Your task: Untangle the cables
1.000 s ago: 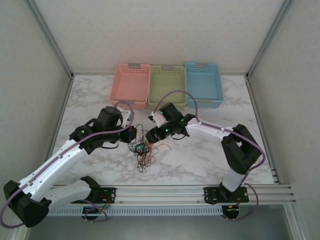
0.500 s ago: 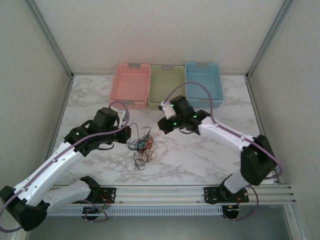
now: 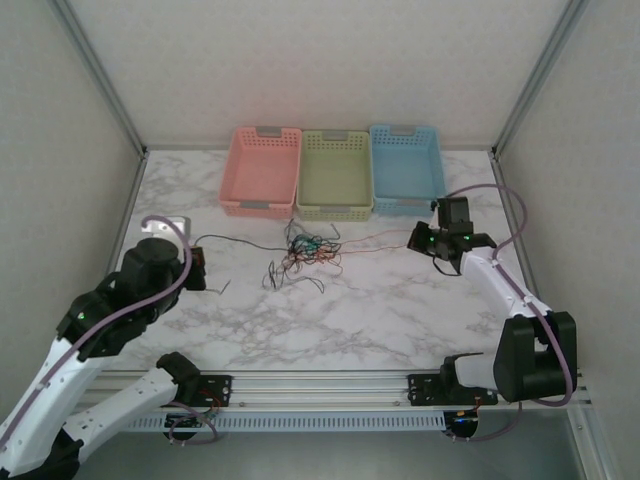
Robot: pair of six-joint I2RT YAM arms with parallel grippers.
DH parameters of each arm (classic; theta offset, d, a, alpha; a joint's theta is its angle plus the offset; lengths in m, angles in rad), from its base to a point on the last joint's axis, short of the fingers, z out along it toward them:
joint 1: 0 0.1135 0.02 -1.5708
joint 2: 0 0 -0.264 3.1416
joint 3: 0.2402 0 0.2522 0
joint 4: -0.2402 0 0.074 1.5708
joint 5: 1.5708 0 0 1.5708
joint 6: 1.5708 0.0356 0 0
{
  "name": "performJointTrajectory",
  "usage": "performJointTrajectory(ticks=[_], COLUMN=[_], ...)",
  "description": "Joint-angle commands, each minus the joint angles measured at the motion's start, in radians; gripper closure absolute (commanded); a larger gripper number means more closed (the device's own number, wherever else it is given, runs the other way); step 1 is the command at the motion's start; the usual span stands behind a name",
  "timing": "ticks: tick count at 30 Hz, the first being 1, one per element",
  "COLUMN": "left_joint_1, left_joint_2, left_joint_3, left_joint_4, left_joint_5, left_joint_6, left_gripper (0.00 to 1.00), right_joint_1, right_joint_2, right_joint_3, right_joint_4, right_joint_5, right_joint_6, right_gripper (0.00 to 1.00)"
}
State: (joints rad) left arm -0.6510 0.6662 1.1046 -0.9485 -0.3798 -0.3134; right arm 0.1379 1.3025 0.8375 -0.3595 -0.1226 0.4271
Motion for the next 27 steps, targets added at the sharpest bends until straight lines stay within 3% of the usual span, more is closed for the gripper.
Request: performJointTrajectory(ticks=[1, 22, 27], left_joint_1=[0.007, 0.007, 0.007], left_joint_2=[-0.033, -0.21, -0.244], left_joint_3=[0.025, 0.077, 0.098], left_joint_4=[-0.036, -0.033, 0.004], left_joint_5=[-0.137, -0.435, -0.435], left_joint_6=[0.016, 0.043, 0.063], left_gripper=[1.0, 1.0, 1.0], right_joint_1=[-0.037, -0.176, -0.178], right_joint_2=[-0.013, -0.034, -0.034], right_joint_3=[-0.022, -0.072, -0.074], right_joint_4=[0.002, -0.027, -0.014], right_joint_5=[0.033, 0.144, 0.132], right_joint_6=[0.063, 0.139, 0.138], right_gripper=[1.0, 1.0, 1.0])
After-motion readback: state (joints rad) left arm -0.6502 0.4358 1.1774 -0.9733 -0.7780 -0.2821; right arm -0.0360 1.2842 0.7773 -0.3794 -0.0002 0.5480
